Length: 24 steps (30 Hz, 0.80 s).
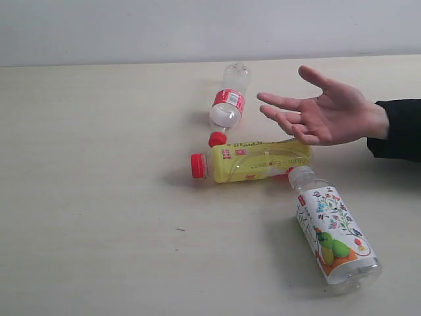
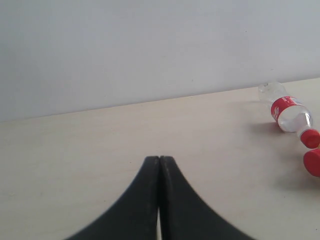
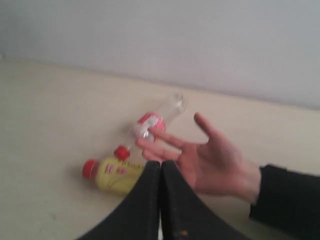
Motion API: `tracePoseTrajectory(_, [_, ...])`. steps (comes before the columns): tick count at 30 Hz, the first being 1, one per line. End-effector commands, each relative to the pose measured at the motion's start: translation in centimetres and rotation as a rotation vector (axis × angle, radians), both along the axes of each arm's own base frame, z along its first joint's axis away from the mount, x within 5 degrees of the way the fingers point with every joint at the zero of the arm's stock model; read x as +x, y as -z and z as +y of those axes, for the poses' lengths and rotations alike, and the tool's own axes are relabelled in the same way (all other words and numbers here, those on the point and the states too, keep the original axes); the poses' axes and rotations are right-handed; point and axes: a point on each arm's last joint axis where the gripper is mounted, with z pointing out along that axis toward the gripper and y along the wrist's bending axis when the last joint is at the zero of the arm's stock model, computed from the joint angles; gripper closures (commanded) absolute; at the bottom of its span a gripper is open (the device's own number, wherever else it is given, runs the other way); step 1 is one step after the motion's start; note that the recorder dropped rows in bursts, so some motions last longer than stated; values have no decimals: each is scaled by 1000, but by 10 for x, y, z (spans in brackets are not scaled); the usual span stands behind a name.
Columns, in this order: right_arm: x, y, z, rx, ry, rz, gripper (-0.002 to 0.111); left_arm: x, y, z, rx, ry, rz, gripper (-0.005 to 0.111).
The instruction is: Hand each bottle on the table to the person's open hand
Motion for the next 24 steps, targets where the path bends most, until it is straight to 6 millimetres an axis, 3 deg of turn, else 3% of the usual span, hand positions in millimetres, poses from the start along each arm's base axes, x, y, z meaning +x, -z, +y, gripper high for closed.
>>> tracePoseTrajectory(1, [43,7,16,-96,-62,378,108,0,0,0,3,-2,-13,107])
tracePoseTrajectory(6, [83,42,34,-131,-139,725,108,0,0,0,3,-2,-13,107])
tracePoseTrajectory(10, [99,69,38,-194,-161,918,108,0,0,0,3,-2,-13,107])
tracePoseTrajectory(15, [113,85,34,-261,-96,952,108,0,0,0,3,-2,-13,107])
tracePoseTrajectory(24, [114,84,30,-297,-66,933,108,0,0,0,3,-2,-13,107])
